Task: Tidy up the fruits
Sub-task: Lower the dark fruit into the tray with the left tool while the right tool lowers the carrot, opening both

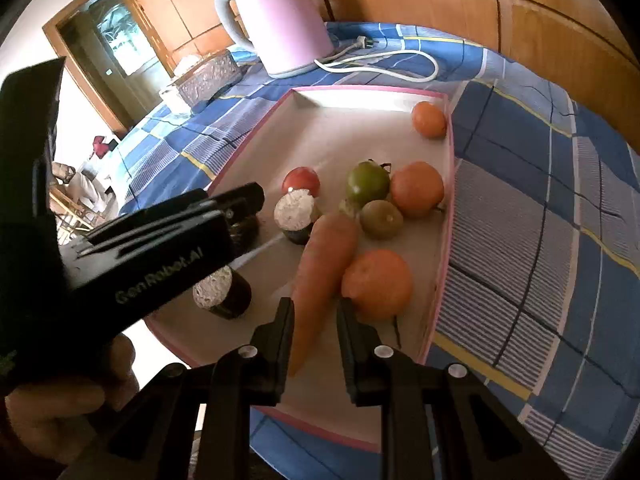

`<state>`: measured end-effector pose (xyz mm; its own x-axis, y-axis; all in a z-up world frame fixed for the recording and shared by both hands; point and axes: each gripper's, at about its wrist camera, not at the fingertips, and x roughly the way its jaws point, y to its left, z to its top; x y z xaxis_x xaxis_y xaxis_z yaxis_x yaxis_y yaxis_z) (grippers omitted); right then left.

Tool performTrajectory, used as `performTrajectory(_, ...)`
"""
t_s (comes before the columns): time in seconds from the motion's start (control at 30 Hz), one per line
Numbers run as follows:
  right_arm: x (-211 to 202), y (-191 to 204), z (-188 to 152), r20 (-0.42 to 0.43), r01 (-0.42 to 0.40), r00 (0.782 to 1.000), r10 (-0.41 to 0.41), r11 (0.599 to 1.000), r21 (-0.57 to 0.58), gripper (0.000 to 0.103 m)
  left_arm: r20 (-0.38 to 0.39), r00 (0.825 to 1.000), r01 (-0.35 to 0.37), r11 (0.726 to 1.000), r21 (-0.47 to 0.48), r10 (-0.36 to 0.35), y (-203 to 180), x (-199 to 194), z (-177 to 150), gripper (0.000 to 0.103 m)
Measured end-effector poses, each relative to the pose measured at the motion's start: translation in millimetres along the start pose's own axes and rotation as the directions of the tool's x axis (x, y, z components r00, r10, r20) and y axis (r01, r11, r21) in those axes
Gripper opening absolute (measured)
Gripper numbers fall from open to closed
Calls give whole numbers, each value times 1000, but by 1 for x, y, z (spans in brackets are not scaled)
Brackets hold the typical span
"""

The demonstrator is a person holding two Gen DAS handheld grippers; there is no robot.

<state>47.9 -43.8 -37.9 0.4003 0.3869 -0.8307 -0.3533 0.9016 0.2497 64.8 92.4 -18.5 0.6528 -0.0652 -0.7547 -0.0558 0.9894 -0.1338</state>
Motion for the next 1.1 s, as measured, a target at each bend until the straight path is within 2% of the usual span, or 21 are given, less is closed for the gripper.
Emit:
performTrajectory(0.33,0,1,0,6,16,1000,-16,1000,-2,22,13,1000,-3,1000,0,3,-1,-8,-3,53)
performTrajectory(0.93,-16,8,-6,80,88,993,-85,996,-32,22,40,999,-14,1000,3,13,-4,-26,-15,56)
performTrajectory(1.1,-27,8,-11,132,137,982,-133,990,-25,24,54,998,-15,1000,12,14,-7,-34,-19,59)
